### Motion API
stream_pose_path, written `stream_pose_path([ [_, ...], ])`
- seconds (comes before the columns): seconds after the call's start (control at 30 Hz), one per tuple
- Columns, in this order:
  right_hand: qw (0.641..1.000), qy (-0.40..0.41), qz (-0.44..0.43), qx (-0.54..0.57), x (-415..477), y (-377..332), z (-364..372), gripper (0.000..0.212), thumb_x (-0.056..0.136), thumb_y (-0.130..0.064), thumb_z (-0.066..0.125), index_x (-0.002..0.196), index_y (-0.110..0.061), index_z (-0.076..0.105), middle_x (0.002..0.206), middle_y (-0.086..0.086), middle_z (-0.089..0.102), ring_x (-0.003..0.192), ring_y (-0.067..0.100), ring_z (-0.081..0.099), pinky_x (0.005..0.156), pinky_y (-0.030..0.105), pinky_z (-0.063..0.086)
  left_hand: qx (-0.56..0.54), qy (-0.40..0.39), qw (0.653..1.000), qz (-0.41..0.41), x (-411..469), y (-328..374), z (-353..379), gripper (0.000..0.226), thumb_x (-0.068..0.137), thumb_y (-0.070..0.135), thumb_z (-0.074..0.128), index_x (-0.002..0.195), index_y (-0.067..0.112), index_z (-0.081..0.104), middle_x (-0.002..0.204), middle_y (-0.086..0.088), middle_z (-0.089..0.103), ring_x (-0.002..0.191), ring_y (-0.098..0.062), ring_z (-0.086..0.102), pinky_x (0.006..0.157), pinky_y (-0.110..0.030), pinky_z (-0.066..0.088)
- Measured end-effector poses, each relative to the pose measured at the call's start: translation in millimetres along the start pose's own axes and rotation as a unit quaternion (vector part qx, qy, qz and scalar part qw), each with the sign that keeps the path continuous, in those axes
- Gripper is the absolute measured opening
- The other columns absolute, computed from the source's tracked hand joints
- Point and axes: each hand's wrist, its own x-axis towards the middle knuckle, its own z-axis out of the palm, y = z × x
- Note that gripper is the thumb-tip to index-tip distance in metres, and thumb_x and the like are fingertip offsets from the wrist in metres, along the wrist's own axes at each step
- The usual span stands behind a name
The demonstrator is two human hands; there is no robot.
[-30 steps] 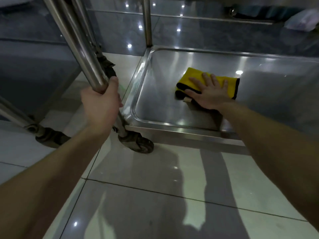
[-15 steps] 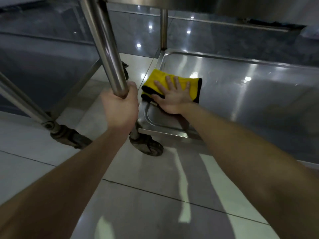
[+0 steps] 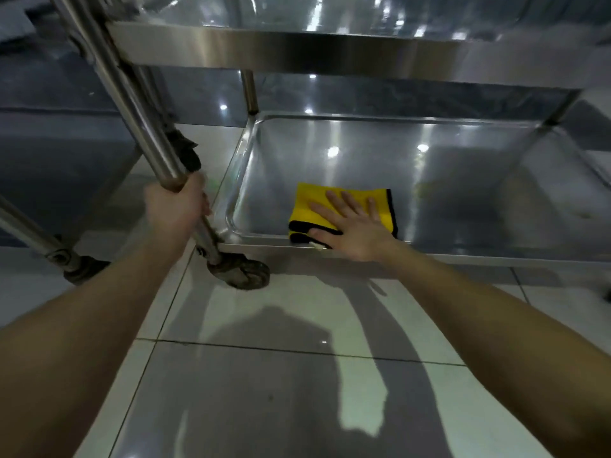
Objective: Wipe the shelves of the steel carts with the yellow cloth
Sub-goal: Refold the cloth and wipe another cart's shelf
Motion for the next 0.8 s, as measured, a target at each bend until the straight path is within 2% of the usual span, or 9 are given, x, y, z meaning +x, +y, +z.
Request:
stream_pose_path([
  [0.07, 0.999, 0.011, 0.038, -0.009, -10.2, 40.8, -4.4, 0.083, 0.087, -0.095, 0.014, 0.163, -0.063, 0.004, 0.178, -0.017, -0.013, 0.165, 0.015, -0.017, 0.129, 0.061, -0.012, 0.007, 0.007, 1.0, 0.002, 1.9, -2.0, -2.8, 0.019, 0.095, 0.03, 0.075, 0.086, 0.015, 0.07, 0.058, 0.001, 0.063, 0.053, -0.013, 0.064, 0.073, -0.043, 0.064],
  [0.17, 0.996, 0.026, 0.082, -0.011, -8.4, 82.0, -10.5, 0.093, 0.077, -0.1, 0.006, 0.163, -0.063, 0.005, 0.178, -0.018, -0.01, 0.165, 0.015, -0.014, 0.129, 0.062, -0.01, 0.012, 0.001, 1.0, 0.001, 2.3, -2.5, -2.2, 0.02, 0.096, 0.029, 0.074, 0.084, 0.014, 0.07, 0.061, -0.002, 0.063, 0.057, -0.016, 0.064, 0.078, -0.044, 0.065],
  [0.27, 0.992, 0.038, 0.123, -0.005, 16.4, 98.0, -15.4, 0.096, 0.076, -0.102, 0.004, 0.163, -0.062, 0.004, 0.179, -0.017, -0.009, 0.165, 0.016, -0.012, 0.129, 0.062, -0.01, 0.004, 0.004, 1.0, 0.02, 1.4, -2.4, -0.1, 0.025, 0.099, 0.022, 0.07, 0.077, 0.012, 0.065, 0.06, -0.005, 0.058, 0.054, -0.017, 0.06, 0.075, -0.043, 0.063],
  [0.4, 0.985, 0.043, 0.167, -0.006, 64.5, 96.7, -21.1, 0.095, 0.078, -0.1, 0.004, 0.164, -0.059, 0.0, 0.18, -0.01, -0.01, 0.166, 0.023, -0.013, 0.126, 0.068, -0.011, -0.002, 0.005, 0.999, 0.048, -0.9, -6.0, 1.3, 0.018, 0.102, 0.017, 0.064, 0.087, 0.007, 0.067, 0.055, 0.002, 0.055, 0.052, -0.015, 0.056, 0.069, -0.04, 0.058],
  [0.5, 0.984, 0.046, 0.172, -0.005, 104.4, 76.8, -26.0, 0.093, 0.082, -0.098, 0.009, 0.166, -0.056, 0.002, 0.181, -0.003, -0.007, 0.166, 0.03, -0.011, 0.123, 0.073, -0.011, -0.01, 0.007, 0.998, 0.063, -1.8, -9.8, 1.2, 0.019, 0.102, 0.015, 0.064, 0.085, 0.008, 0.067, 0.052, 0.005, 0.054, 0.051, -0.014, 0.055, 0.062, -0.035, 0.054],
  [0.67, 0.991, 0.047, 0.125, -0.003, 172.9, 1.6, -30.8, 0.087, 0.089, -0.093, 0.015, 0.167, -0.053, 0.008, 0.181, 0.001, -0.005, 0.165, 0.035, -0.01, 0.121, 0.077, -0.011, -0.017, 0.005, 0.997, 0.081, -0.2, -17.1, 2.1, 0.045, 0.096, 0.019, 0.065, 0.052, 0.026, 0.058, 0.051, 0.004, 0.053, 0.049, -0.015, 0.054, 0.057, -0.033, 0.051],
  [0.8, 0.998, 0.033, 0.056, -0.015, 208.3, -81.0, -25.9, 0.081, 0.094, -0.088, 0.017, 0.167, -0.053, 0.009, 0.181, -0.002, -0.005, 0.166, 0.033, -0.009, 0.121, 0.077, -0.012, -0.034, 0.001, 0.997, 0.071, -1.0, -17.5, 2.8, 0.042, 0.091, 0.023, 0.065, 0.051, 0.025, 0.053, 0.05, 0.003, 0.049, 0.046, -0.015, 0.048, 0.053, -0.034, 0.046],
])
